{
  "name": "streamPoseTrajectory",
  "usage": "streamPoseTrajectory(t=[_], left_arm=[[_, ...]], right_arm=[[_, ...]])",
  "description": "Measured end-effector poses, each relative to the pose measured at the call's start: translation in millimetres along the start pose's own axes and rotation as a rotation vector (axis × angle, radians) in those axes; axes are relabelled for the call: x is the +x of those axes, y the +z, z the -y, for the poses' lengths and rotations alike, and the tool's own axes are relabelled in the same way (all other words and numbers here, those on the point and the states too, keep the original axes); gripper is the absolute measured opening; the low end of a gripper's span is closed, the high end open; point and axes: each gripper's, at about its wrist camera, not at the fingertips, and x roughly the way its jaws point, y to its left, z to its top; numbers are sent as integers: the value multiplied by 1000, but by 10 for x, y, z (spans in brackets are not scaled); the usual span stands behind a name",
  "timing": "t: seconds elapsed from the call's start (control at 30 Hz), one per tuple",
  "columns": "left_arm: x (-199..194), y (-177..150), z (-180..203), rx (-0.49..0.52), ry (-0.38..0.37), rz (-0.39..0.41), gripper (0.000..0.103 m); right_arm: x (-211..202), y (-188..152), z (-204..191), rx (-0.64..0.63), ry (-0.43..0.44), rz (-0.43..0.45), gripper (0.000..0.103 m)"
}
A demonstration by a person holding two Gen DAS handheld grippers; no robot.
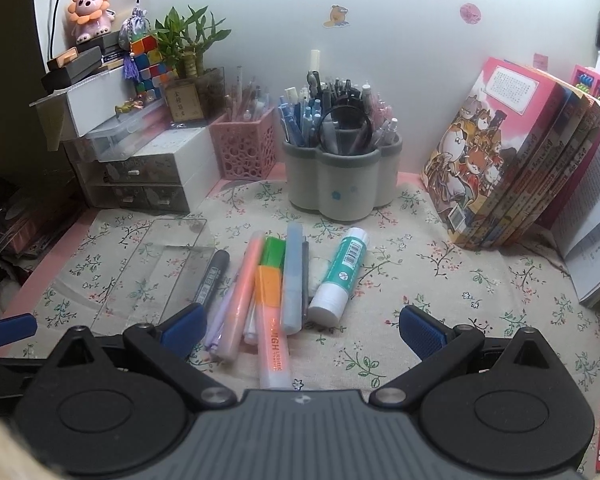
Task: Organize stationery
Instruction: 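Move the right gripper toward the white-and-teal glue stick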
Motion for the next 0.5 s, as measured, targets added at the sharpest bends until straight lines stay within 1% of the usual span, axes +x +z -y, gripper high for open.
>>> streamPoseTrajectory(t=[0.1,0.23,0.5], left_arm=[[63,-36,11,-4,5,0,97],[146,-47,19,-13,-12,-6,96],[206,-50,18,-18,-10,4,95]], right_arm=[[36,-12,14,2,-1,-7,92],[87,-15,11,-9,-13,-13,92],[149,2,-19,-32,-18,-15,92]])
